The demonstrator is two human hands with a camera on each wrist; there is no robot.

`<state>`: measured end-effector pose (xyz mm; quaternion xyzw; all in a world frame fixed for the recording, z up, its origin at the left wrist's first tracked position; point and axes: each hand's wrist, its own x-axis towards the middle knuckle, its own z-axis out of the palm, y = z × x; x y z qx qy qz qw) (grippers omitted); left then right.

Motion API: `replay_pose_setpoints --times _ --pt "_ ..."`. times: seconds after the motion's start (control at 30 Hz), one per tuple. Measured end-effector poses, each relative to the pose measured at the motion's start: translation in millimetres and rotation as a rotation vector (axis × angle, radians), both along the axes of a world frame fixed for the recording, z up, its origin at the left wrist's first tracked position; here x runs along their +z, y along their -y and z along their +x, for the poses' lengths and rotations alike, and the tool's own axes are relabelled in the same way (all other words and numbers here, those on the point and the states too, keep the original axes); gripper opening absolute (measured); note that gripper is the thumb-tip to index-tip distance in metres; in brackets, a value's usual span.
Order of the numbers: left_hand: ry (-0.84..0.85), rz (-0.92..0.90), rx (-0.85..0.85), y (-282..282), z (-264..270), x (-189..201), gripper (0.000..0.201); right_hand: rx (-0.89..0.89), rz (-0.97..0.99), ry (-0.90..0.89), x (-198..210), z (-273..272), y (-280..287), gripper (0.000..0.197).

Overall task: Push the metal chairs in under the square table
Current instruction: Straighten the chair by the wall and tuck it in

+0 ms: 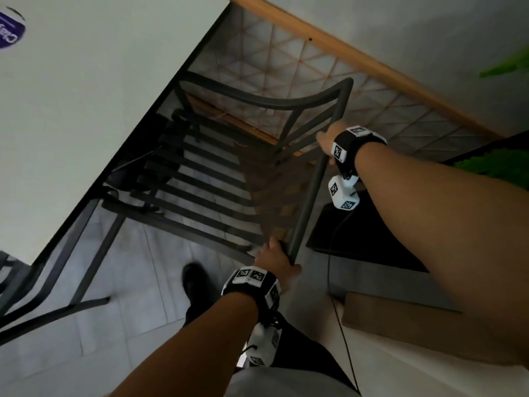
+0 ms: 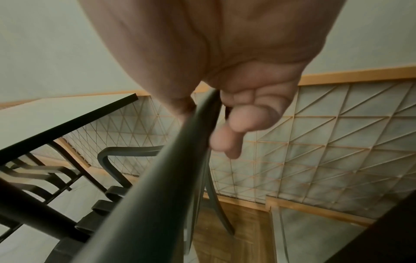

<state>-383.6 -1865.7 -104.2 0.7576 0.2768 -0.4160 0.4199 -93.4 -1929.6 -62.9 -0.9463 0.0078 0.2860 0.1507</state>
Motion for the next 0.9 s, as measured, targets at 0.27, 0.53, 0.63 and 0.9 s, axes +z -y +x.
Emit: replay_pose_setpoints --times 0.27,0.53,0.63,0.9 --pt "0.017 -0.027 -0.006 3.4 -3.0 4.5 0.095 -0.229 0.055 -0.098 -38.8 16.1 17.3 0.051" --pt "0.036 -0.049 -0.094 -16.5 -10.3 16.3 0.075 -0.346 0.110 -0.057 -32.5 -11.7 43.5 0.046" --pt "0.055 -0.047 -0.109 -33.2 -12.5 17.8 0.073 -0.374 0.142 -0.075 -33.6 -19.2 40.8 0.046" --pt "0.075 -0.013 -0.091 -56.3 -17.5 14.7 0.060 -0.369 0.153 -0.093 -38.6 -20.3 17.3 0.043"
